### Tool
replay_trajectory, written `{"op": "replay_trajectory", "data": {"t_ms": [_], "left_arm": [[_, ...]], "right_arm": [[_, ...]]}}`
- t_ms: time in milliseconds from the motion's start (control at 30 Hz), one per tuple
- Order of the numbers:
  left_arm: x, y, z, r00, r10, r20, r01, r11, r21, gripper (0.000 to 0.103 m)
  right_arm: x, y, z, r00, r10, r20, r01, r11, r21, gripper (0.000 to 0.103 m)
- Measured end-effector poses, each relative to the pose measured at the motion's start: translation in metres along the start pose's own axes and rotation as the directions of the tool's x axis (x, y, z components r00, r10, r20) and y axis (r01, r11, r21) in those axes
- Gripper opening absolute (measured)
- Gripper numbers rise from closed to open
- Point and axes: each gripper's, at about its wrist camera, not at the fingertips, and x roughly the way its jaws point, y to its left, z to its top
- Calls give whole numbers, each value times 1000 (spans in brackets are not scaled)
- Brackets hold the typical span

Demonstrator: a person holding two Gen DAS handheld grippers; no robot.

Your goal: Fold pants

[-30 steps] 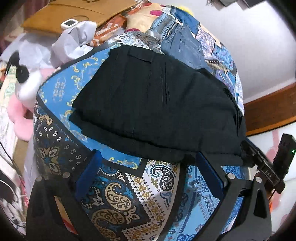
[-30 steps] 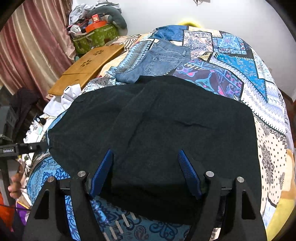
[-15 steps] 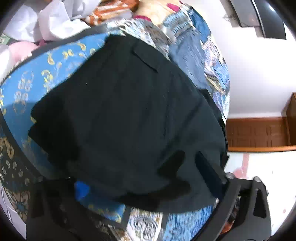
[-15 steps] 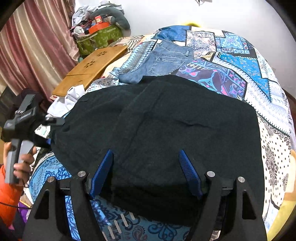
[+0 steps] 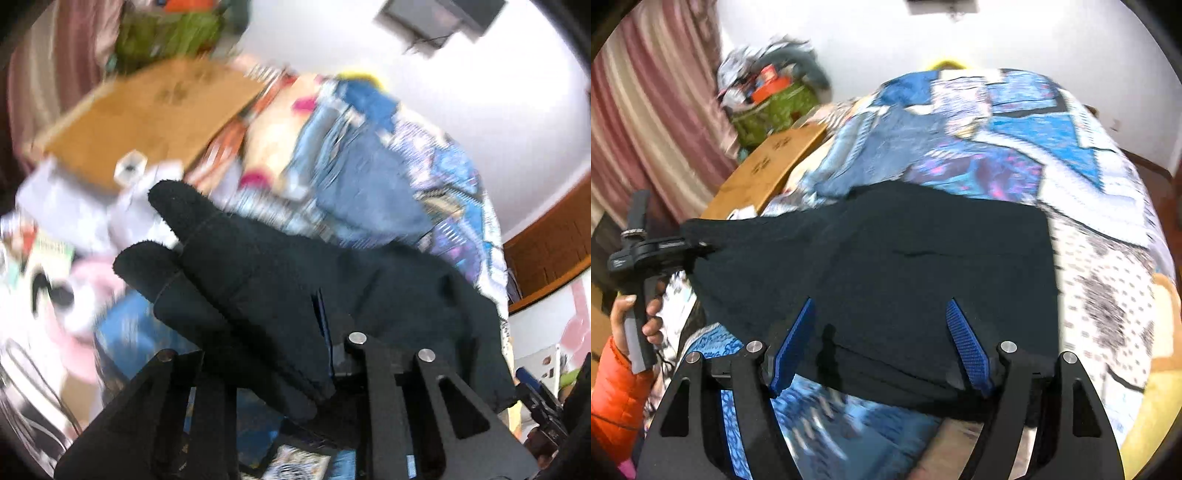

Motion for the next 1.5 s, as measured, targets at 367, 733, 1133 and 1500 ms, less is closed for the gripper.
{"op": "replay_trajectory", "data": {"t_ms": [367, 733, 1133, 1500], "left_arm": [[-60, -140, 34, 973, -132, 191, 67, 946, 316, 21], [-46, -272, 2, 939, -344, -9, 308, 827, 471, 16], [18, -340, -96, 938, -231, -260, 345, 712, 611, 17], [-7, -330, -85, 970, -204, -136, 242, 705, 667, 98]], "right_arm": [[-13, -66, -38, 994, -69, -82, 78, 990, 118, 70], [-20, -66, -48, 999, -20, -36, 24, 994, 108, 71], [-26, -67, -54, 1000, 1, -15, 1, 991, 133, 71], [-35, -65, -58, 1000, -15, -12, 16, 986, 163, 71]]}}
